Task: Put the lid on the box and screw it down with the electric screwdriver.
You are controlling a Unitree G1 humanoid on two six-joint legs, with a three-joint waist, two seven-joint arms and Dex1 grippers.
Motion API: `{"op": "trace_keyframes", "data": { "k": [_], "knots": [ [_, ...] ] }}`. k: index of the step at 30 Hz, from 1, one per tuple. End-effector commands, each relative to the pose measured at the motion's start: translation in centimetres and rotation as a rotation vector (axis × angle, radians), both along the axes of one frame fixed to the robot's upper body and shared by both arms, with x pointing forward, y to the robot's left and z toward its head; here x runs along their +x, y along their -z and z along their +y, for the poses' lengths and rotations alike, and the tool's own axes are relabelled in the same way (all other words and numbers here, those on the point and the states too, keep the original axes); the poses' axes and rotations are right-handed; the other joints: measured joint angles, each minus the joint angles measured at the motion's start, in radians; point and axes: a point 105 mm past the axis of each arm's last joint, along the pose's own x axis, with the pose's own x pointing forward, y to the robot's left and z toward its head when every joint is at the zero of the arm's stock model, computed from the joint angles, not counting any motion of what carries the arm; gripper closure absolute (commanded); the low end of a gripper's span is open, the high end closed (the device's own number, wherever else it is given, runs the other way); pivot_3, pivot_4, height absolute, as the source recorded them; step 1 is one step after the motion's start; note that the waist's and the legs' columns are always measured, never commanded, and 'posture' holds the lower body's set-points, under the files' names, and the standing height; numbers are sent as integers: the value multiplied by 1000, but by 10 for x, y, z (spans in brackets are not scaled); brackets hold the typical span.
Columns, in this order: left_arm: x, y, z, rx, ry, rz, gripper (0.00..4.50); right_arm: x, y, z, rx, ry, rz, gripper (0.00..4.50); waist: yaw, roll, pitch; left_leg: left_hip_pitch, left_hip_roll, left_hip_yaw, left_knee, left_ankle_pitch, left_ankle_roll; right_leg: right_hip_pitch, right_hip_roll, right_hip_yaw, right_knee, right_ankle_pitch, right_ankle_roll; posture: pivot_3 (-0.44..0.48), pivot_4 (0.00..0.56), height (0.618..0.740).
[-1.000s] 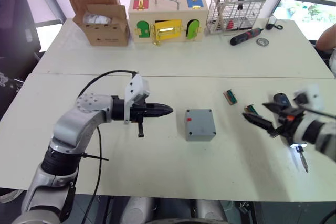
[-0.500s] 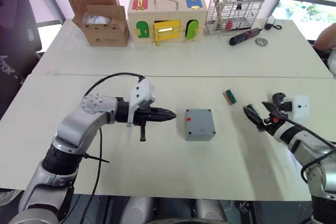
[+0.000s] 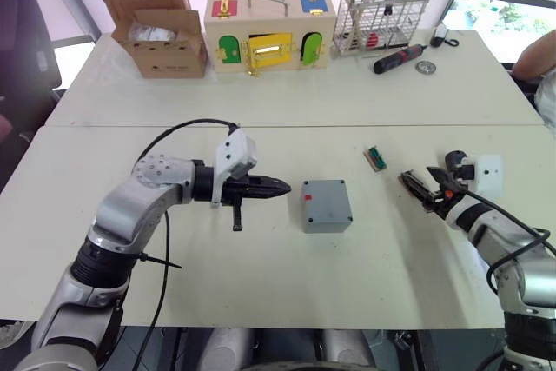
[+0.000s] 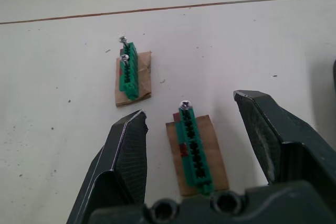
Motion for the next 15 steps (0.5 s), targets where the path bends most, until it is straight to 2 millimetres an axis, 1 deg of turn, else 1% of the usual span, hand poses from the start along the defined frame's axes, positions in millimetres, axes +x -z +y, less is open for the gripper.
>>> {"op": "trace_keyframes", "data": {
  "k": [1,2,3,5,7,8,15],
  "knots": [
    [-4,-8,-5,-10,23,-35,4500,4,-10,2,-3,-2,-53,2058,0,0,0,0,0,0,0,0,0,0,0,0,0,0,0,0,150,737],
    [-4,-9,-5,-10,23,-36,4500,5,-10,2,-3,0,-53,2125,-1,0,0,0,0,0,0,0,0,0,0,0,0,0,0,0,150,737],
    [-3,-9,-5,-10,23,-36,4500,6,-9,2,1,-1,-50,2326,-1,0,0,0,0,0,0,0,0,0,0,0,0,0,0,0,150,737],
    [-3,-9,-6,-10,23,-38,4500,8,-8,3,3,-1,-47,3094,0,0,0,0,0,0,0,0,0,0,0,0,0,0,0,0,150,737],
    [-3,-9,-6,-9,22,-39,4500,9,-6,3,0,-1,-45,4101,0,0,0,0,0,0,0,0,0,0,0,0,0,0,0,0,150,737],
    [-2,-9,-6,-9,21,-39,4500,9,-6,3,1,1,-42,4447,0,0,0,0,0,0,0,0,0,0,0,0,0,0,0,0,150,737],
    [-1,-10,-6,-9,15,-41,4500,8,-3,4,-7,0,-34,4447,0,0,0,0,0,0,0,0,0,0,0,0,0,0,0,0,150,737]
  ]
}}
